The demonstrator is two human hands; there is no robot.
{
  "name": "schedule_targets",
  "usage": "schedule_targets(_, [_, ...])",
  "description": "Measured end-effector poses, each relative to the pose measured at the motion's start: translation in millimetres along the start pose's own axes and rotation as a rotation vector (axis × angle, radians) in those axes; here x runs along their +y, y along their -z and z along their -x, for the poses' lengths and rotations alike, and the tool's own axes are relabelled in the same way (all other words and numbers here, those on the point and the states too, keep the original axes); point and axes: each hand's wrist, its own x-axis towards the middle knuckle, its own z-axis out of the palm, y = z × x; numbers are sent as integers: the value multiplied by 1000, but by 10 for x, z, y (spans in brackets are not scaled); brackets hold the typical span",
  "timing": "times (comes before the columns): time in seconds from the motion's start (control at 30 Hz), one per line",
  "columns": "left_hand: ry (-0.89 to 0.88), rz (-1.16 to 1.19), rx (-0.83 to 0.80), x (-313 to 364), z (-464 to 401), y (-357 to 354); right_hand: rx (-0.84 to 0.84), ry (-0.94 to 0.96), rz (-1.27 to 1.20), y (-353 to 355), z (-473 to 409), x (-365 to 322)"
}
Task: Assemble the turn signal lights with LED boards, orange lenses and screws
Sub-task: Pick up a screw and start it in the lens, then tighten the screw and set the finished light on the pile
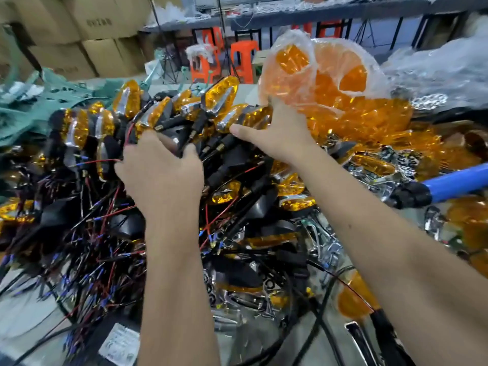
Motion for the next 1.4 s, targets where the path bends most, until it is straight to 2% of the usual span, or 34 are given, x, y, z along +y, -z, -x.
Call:
schedule_targets(0.1, [-168,335,220,458,306,-166,146,75,-81,110,103,180])
schedule_targets(0.2, [-280,613,150,852,695,-444,332,39,-208,323,200,607])
schedule_targets(0.27, [-347,686,41,1010,911,-689,398,-82,-63,505,192,1043])
schedule_targets(0.33, [-376,695,-104,1089,1072,-960,306,-222,278,642,196,1492])
schedule_targets(0.4, [-357,677,-265,1138,1205,-1215,114,-269,571,713,250,1805])
schedule_targets(0.5, [-287,658,-370,1161,1309,-1494,7,-176,655,767,265,1962])
schedule_targets(0.6, [-251,607,-410,1160,1309,-1638,38,-186,546,888,258,2021])
schedule_targets(0.73, [-180,646,-421,1150,1252,-1709,244,-228,129,1146,445,2129])
schedule_targets(0.83, [-190,652,-459,1227,1294,-1729,178,-322,-262,1272,646,2119])
schedule_targets(0.9, [-237,668,-542,1328,1356,-1751,113,-379,-461,1295,770,2104])
schedule_targets(1.03, [-353,634,-712,1502,1519,-1798,161,-326,-371,1413,992,2158])
schedule_targets(1.2, [-435,522,-749,1481,1606,-1861,118,-398,-593,1630,1167,2245])
schedule_targets(1.33, [-208,877,-1042,1466,1657,-1799,25,-458,-535,1535,1163,2103])
schedule_targets(1.4, [-177,962,-1036,1472,1676,-1759,-61,-321,-402,1492,1156,2024])
